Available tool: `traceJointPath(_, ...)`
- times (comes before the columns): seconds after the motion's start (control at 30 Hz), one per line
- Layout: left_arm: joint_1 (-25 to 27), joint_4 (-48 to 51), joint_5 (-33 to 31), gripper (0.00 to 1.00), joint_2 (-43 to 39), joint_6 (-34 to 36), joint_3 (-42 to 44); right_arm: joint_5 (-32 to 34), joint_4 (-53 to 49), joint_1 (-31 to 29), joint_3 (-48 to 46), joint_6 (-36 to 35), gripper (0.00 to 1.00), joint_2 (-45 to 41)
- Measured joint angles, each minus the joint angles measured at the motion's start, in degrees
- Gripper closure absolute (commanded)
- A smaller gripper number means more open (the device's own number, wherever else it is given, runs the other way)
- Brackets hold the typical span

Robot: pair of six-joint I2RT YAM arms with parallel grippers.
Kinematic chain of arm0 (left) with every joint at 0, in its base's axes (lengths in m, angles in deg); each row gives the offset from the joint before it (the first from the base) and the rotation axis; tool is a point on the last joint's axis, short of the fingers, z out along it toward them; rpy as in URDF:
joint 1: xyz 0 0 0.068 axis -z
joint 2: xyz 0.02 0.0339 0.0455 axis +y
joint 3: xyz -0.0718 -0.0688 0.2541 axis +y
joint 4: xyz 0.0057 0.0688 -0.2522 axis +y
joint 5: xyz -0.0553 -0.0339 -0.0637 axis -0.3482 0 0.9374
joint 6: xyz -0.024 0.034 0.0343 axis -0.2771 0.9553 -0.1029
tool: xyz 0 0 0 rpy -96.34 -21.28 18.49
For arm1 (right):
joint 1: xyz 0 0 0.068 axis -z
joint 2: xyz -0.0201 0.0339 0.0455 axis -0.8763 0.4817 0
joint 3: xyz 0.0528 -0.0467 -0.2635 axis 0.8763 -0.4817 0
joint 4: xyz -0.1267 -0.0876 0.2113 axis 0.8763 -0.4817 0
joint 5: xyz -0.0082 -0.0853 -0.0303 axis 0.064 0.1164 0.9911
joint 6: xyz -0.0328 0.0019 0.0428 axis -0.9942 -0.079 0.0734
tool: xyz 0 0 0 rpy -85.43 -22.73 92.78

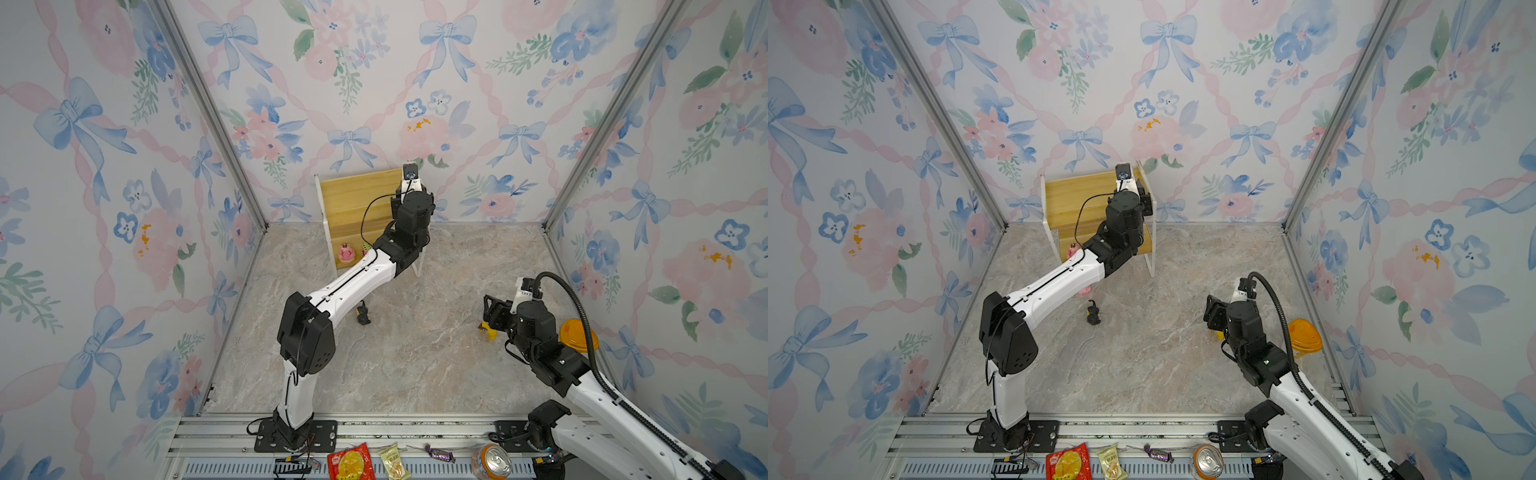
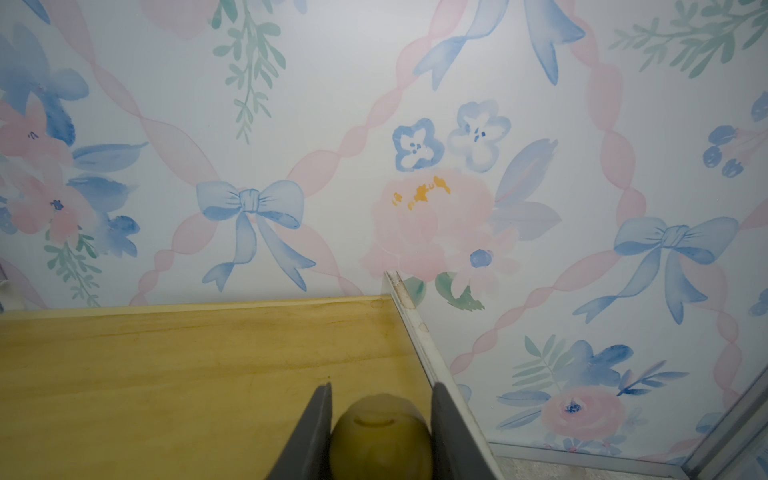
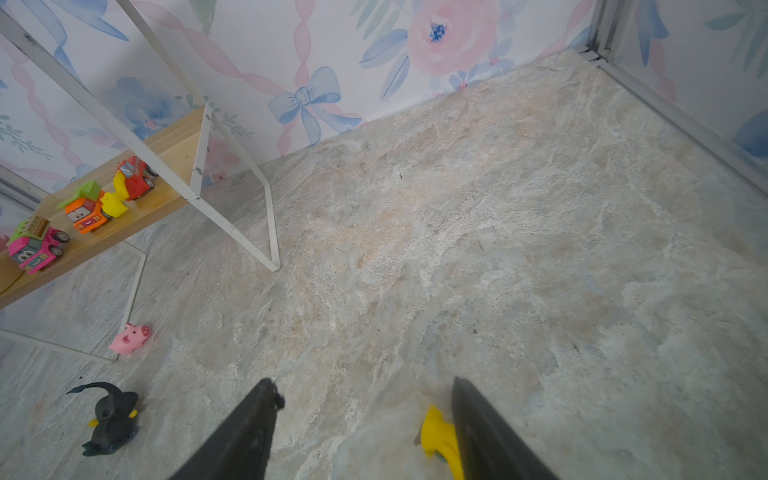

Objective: Place and organize the plastic toys onto the shelf
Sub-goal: 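Lower the doll onto the top shelf and open the left gripper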

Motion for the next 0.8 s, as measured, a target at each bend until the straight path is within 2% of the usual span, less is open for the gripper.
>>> traceJointPath(0.4,-0.1,-0.1,-1.2,0.74,3.6,1.3,-3.2,0.1,0.4,0.1,-0.6,-0.2,0.31,-0.2)
traceJointPath(0.57,-0.4,0.0,-1.6,0.68,3.6,1.3,-3.2,0.1,0.4,0.1,-0.8,-0.2,0.30,-0.5)
traceJointPath(0.8,-0.5,0.3,-1.8,0.53,3.6,1.2,-3.3,0.1,0.4,0.2,-0.8,-0.2,0.30,-0.6)
